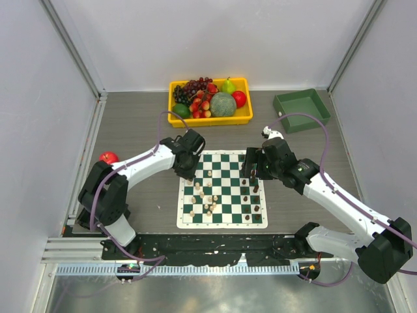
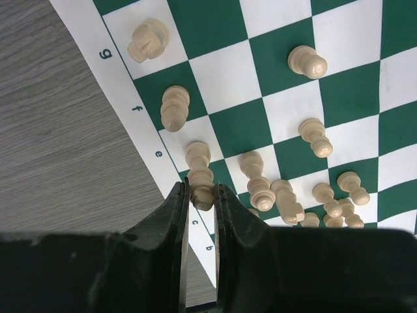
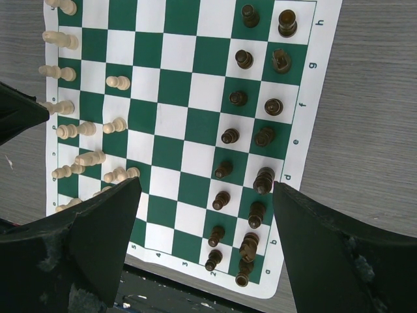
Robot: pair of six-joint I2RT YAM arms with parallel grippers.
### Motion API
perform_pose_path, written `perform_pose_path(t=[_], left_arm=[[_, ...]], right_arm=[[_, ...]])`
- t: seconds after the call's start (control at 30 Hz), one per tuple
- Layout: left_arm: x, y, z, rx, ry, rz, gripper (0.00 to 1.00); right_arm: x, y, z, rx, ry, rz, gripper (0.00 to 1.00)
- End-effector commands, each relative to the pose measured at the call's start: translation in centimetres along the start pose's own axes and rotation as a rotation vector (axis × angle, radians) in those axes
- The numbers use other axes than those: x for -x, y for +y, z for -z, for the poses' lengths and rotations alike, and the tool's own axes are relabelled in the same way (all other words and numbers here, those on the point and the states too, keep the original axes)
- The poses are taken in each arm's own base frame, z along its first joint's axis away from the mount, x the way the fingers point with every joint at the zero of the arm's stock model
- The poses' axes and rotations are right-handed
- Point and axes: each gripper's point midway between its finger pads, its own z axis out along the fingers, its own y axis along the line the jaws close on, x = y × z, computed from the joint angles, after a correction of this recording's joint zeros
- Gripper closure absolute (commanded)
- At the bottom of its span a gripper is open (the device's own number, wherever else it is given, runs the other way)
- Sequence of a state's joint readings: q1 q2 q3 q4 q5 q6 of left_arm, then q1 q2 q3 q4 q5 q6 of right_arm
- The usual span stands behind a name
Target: Set up the chess pieces on the board
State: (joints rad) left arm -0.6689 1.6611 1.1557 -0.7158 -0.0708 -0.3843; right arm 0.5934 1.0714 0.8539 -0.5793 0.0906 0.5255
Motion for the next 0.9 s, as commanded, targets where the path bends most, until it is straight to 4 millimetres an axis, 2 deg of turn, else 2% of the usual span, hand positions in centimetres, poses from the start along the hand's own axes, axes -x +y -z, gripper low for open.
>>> perform_pose_path(t=[0.0, 0.47, 0.57, 0.63, 0.87], left_arm=[[1.5, 0.0, 0.5, 0.004, -0.037, -0.006, 0.84], [1.6, 0.3, -0.3, 0.020, -0.023, 0.001, 0.82], [1.5, 0.3, -0.2, 0.018, -0.024, 0.001, 0.76], [1.6, 0.2, 0.1, 0.016, -0.033, 0.002, 0.68], [1.8, 0.6, 0.9, 0.026, -0.049, 0.003, 0.57]], right_arm=[[0.8, 0.3, -0.1, 0.010, -0.028, -0.007, 0.12], [0.6, 0.3, -0.2, 0.009, -0.022, -0.005, 0.12], [0.6, 0.3, -0.3, 0.009, -0.018, -0.004, 0.11], [0.7, 0.4, -0.3, 0.013, -0.021, -0.005, 0.11], [0.8, 0.6, -0.3, 0.019, -0.021, -0.005, 0.11]])
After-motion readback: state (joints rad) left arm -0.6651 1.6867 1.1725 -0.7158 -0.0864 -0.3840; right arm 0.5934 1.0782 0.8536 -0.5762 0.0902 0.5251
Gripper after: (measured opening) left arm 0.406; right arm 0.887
